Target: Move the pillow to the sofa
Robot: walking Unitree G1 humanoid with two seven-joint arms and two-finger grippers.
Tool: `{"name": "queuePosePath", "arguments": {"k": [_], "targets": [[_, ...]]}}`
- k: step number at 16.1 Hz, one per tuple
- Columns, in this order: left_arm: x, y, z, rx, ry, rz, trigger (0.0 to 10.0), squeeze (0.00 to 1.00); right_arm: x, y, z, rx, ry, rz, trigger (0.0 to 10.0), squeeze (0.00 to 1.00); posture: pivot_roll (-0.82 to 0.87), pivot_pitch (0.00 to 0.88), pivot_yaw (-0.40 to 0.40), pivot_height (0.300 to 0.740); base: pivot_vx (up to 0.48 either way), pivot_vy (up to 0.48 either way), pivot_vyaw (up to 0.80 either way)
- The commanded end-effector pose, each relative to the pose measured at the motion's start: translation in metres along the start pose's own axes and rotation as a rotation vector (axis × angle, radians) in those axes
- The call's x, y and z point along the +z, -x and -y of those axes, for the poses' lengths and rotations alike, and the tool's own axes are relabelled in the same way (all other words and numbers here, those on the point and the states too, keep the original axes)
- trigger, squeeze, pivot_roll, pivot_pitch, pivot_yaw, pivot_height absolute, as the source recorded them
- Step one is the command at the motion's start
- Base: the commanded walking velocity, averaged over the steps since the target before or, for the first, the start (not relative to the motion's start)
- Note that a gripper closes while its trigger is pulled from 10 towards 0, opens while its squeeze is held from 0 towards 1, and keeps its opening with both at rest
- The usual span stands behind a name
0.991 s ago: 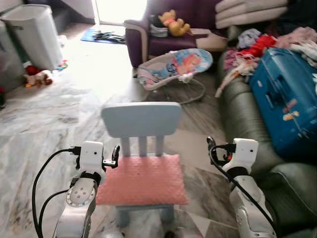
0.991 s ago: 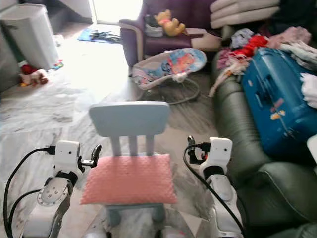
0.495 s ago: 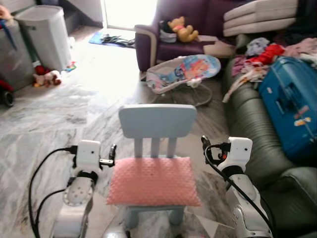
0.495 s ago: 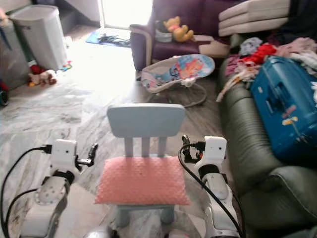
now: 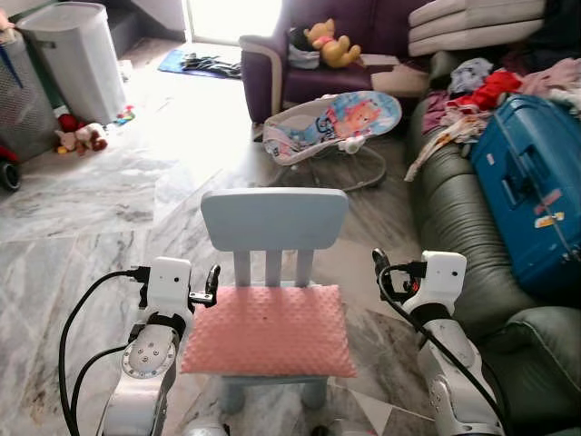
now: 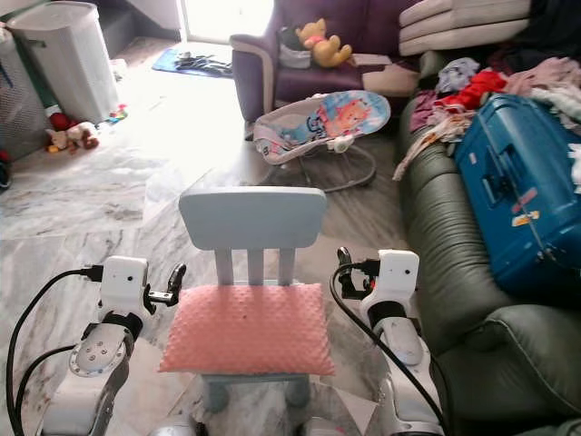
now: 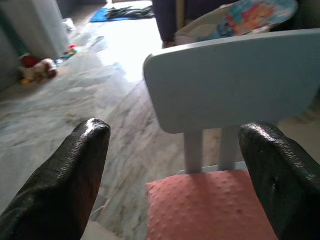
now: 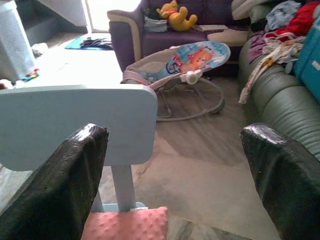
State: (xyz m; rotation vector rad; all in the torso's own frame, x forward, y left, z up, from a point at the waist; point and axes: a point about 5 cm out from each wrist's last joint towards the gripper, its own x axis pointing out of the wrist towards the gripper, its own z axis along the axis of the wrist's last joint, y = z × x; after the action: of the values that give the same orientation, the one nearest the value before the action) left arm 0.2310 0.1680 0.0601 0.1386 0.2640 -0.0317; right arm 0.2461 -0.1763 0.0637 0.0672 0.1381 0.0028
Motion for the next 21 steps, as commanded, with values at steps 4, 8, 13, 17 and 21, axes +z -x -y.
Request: {"name": "queuePosePath", "arguments": {"k": [4, 8, 13, 17, 21], "targets": [[-0.004, 0.004, -0.007, 0.032, -0.032, -0.020, 10.0, 0.00, 0.002, 0.002, 0.001, 0.031, -0.025, -0.001, 10.0, 0.00, 0.04, 0.000, -0.040, 0.740, 0.000, 0.000, 0.00], [-0.007, 0.009, -0.013, 0.033, -0.051, -0.029, 10.0, 0.00, -0.002, 0.006, 0.004, 0.035, -0.025, -0.013, 10.0, 0.00, 0.02, 0.000, -0.033, 0.740, 0.000, 0.000, 0.00], [-0.002, 0.008, -0.017, 0.027, -0.075, -0.019, 10.0, 0.00, -0.010, 0.020, 0.012, 0.007, -0.029, -0.027, 10.0, 0.00, 0.03, 0.000, -0.026, 0.740, 0.000, 0.000, 0.00], [0.002, 0.005, -0.019, 0.014, -0.087, -0.013, 10.0, 0.00, -0.015, 0.019, 0.010, -0.036, -0.063, -0.018, 10.0, 0.00, 0.06, 0.000, 0.037, 0.740, 0.000, 0.000, 0.00], [0.004, -0.001, -0.021, 0.005, -0.107, -0.011, 10.0, 0.00, -0.015, 0.022, 0.009, -0.031, -0.059, -0.022, 10.0, 0.00, 0.03, 0.000, 0.030, 0.740, 0.000, 0.000, 0.00]]}}
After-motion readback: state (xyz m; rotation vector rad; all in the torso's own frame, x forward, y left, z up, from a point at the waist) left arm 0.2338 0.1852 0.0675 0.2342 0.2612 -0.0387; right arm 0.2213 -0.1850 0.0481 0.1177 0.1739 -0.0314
